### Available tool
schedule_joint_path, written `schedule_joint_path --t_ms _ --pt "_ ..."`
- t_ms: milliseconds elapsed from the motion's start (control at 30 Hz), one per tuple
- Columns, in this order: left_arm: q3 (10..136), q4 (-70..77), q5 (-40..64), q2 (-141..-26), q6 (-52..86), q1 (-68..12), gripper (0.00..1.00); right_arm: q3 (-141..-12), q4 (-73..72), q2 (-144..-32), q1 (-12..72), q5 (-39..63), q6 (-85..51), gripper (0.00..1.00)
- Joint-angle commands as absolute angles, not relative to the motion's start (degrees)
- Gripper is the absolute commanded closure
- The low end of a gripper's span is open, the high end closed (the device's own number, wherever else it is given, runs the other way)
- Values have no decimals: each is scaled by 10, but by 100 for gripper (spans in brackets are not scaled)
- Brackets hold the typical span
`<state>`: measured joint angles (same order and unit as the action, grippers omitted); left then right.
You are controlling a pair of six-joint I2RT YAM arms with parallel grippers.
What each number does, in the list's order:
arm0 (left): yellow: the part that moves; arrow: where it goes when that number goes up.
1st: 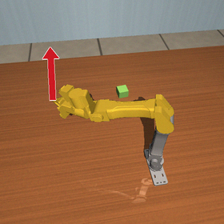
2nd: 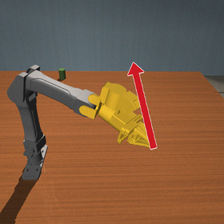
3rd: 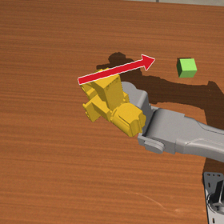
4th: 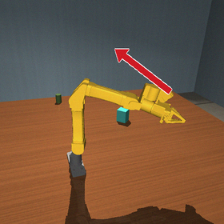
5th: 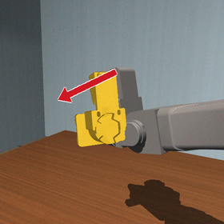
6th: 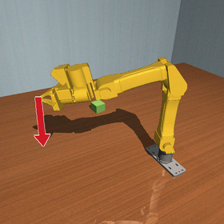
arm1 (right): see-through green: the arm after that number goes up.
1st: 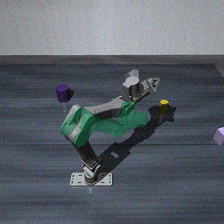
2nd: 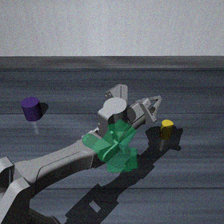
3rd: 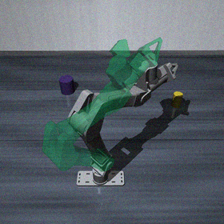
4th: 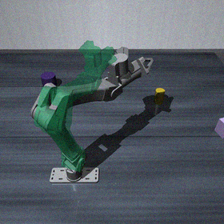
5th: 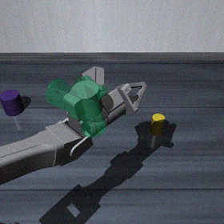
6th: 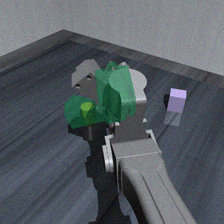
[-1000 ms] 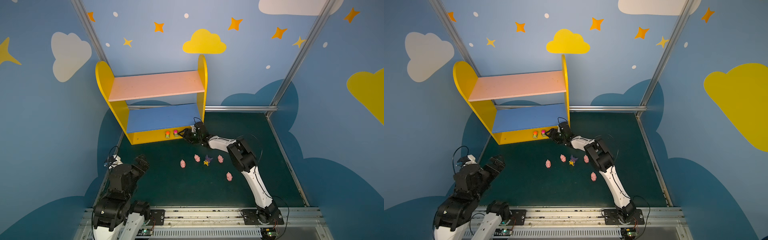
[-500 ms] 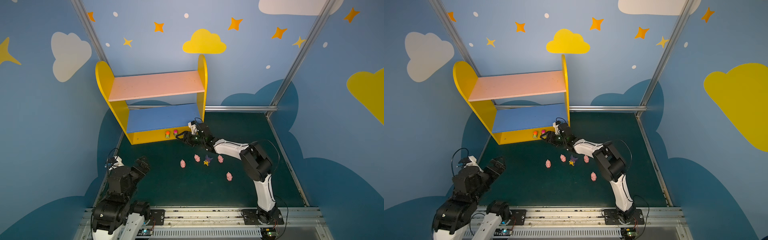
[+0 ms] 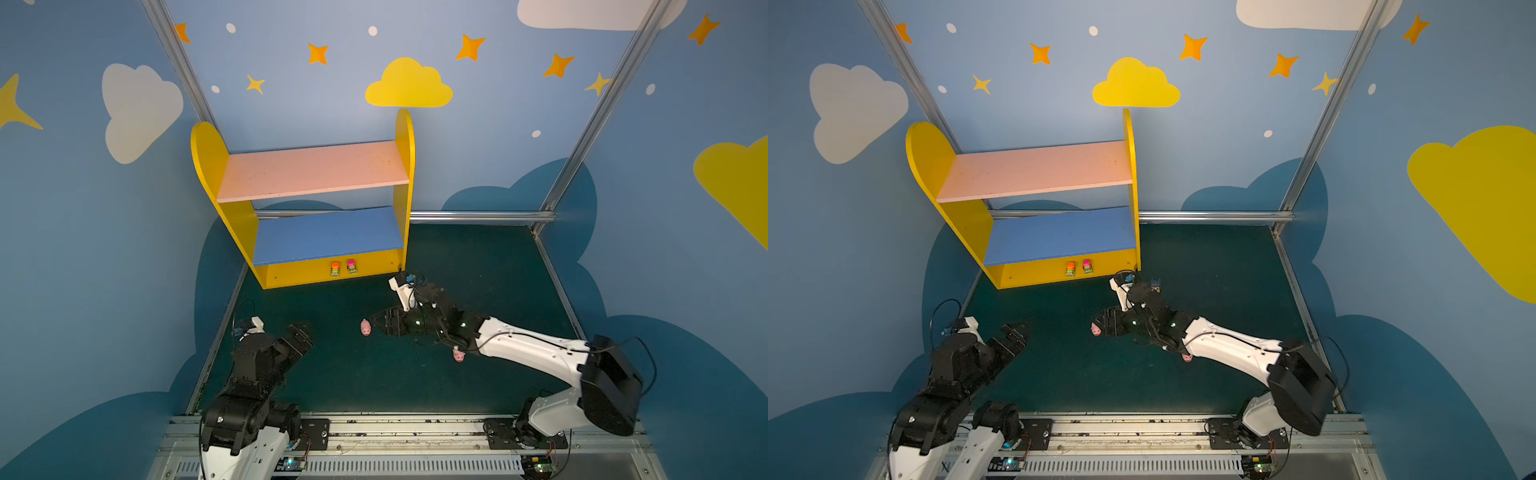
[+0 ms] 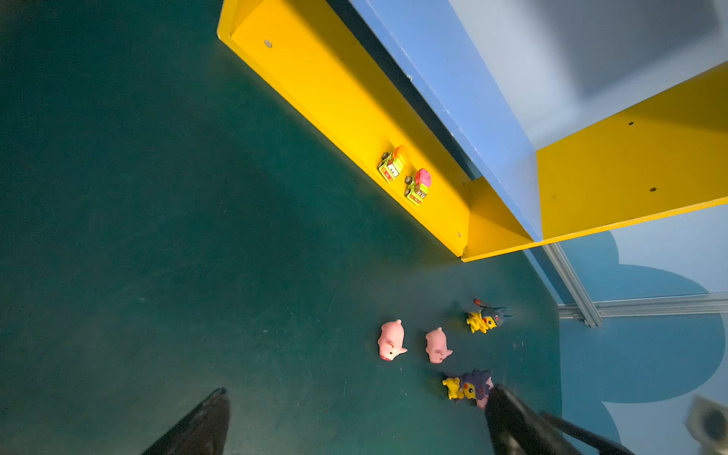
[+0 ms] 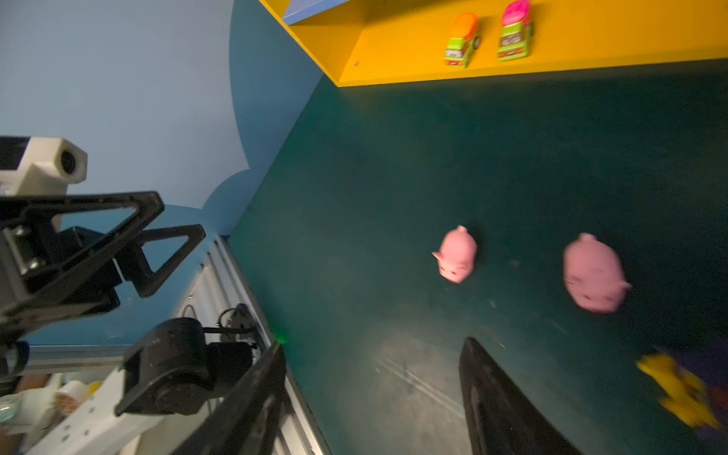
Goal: Organize plastic toys on shelves
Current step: Place the plastic toy on the shelf.
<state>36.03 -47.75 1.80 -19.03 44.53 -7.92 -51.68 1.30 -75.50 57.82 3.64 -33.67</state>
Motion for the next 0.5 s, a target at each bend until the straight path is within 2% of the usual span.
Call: schedule_joint_path --t_ms 0,233,467 --pt "343 -446 29 -196 465 -92 0 -487 119 -652 590 -76 -300 29" --pt "322 -415 -36 -228 501 -187 2 -437 241 -504 593 -158 -307 26" --pt "344 -341 -192 -378 528 -388 1 -393 253 -465 585 -184 -323 26"
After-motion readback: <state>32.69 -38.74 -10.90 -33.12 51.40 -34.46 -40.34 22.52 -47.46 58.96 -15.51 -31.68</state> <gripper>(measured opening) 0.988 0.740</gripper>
